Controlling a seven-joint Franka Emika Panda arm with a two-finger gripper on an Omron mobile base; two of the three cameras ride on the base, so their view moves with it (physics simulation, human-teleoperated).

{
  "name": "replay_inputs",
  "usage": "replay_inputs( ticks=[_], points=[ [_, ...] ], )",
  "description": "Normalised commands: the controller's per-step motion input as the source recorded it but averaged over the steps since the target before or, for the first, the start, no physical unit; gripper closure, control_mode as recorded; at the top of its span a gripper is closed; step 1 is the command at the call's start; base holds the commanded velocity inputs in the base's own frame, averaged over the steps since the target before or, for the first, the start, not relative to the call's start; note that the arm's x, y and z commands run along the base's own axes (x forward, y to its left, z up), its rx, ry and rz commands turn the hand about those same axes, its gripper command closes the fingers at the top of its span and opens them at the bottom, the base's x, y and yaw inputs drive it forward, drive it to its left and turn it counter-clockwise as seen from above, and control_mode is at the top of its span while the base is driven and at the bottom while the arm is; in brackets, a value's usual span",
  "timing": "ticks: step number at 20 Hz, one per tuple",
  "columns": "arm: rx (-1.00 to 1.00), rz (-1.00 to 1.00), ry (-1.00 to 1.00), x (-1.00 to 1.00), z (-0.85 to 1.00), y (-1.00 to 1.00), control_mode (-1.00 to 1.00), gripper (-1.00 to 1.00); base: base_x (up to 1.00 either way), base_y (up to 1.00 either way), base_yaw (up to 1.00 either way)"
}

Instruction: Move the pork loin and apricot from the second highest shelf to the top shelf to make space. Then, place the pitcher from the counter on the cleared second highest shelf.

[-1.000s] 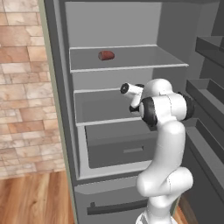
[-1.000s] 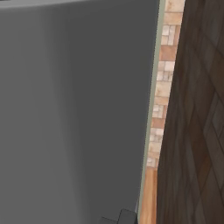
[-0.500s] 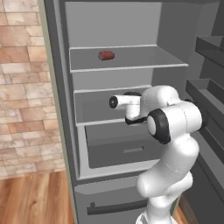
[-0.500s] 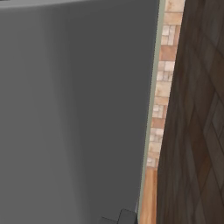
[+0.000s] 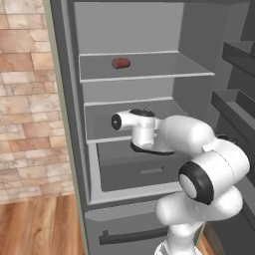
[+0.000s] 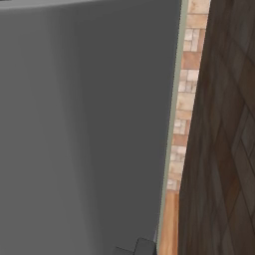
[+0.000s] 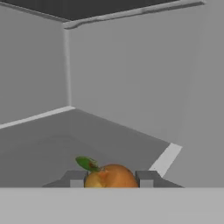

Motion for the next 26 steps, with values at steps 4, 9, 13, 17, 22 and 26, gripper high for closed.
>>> replay_inputs(
  ticks=[4, 9, 13, 17, 22, 26],
  points=[
    [-0.03, 0.00, 0.00, -0.73, 0.73, 0.48, -1.00, 1.00, 0.00, 0.00, 0.00],
    [-0.01, 0.00, -0.09, -0.58, 0.69, 0.16, -1.00, 1.00, 0.00, 0.00, 0.00],
    [0.00, 0.00, -0.21, -0.49, 0.60, 0.00, -1.00, 1.00, 0.00, 0.00, 0.00],
    [0.00, 0.00, -0.27, -0.27, 0.57, 0.00, -1.00, 1.00, 0.00, 0.00, 0.00],
    [0.00, 0.00, -0.24, -0.02, 0.59, 0.00, -1.00, 1.00, 0.00, 0.00, 0.00],
    [0.00, 0.00, -0.09, 0.04, 0.73, 0.00, -1.00, 1.00, 0.00, 0.00, 0.00]
  ],
)
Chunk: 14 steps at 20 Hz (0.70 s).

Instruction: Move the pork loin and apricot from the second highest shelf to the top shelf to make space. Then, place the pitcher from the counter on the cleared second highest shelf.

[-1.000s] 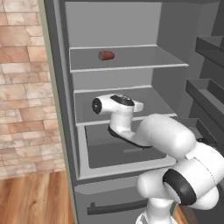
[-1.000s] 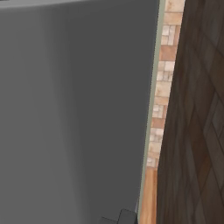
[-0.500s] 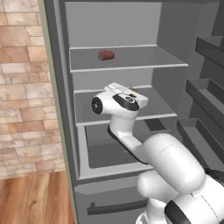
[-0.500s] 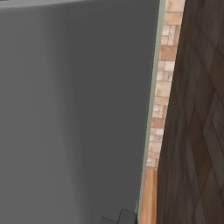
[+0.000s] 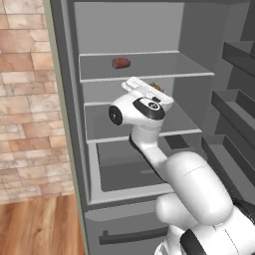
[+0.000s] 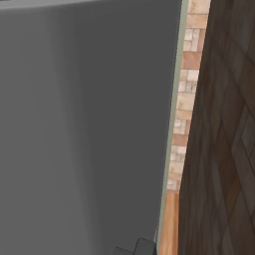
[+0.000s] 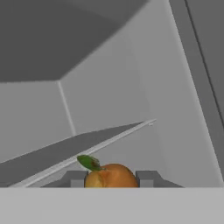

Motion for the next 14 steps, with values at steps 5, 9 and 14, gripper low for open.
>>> replay_inputs(
  ticks=[5, 9, 14],
  points=[
    [0.00, 0.00, -0.02, 0.12, 0.71, -0.01, -1.00, 1.00, 0.00, 0.00, 0.00],
    [0.00, 0.00, 0.03, 0.33, 0.44, -0.26, -1.00, 1.00, 0.00, 0.00, 0.00],
    [0.02, 0.00, 0.12, 0.59, 0.06, -0.51, -1.00, 1.00, 0.00, 0.00, 0.00]
  ],
)
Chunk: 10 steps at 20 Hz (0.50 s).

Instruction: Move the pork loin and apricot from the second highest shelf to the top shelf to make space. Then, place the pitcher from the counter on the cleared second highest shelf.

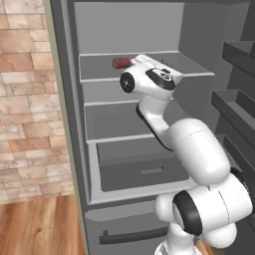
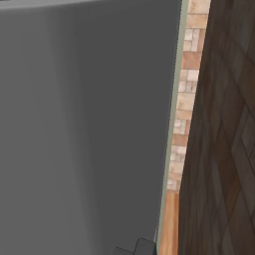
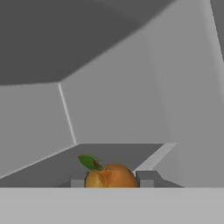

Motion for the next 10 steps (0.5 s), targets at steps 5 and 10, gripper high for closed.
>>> replay_inputs(
  ticks=[5, 10],
  points=[
    [0.00, 0.00, 0.18, 0.76, 0.00, -0.28, -1.00, 1.00, 0.00, 0.00, 0.00],
    [0.00, 0.00, 0.19, 0.75, -0.04, -0.15, -1.00, 1.00, 0.00, 0.00, 0.00]
  ],
)
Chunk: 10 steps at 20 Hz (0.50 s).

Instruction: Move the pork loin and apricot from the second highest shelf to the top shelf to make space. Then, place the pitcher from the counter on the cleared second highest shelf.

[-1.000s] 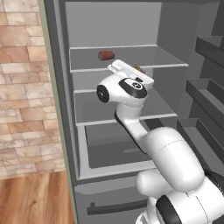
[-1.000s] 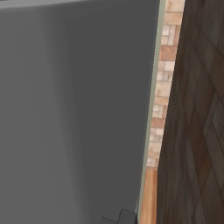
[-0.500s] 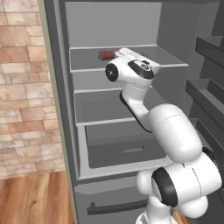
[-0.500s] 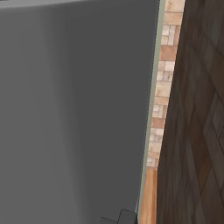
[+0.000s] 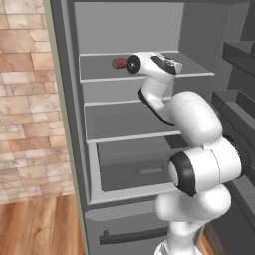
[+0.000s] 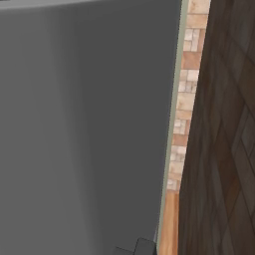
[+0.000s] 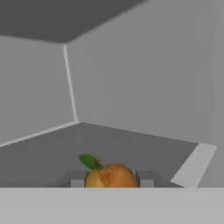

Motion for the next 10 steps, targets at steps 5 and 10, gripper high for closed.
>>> replay_inputs(
  ticks=[5, 10],
  points=[
    [0.00, 0.00, 0.25, 0.67, -0.10, -0.12, -1.00, 1.00, 0.00, 0.00, 0.00],
    [0.00, 0.00, 0.20, 0.62, -0.23, -0.05, -1.00, 1.00, 0.00, 0.00, 0.00]
  ],
)
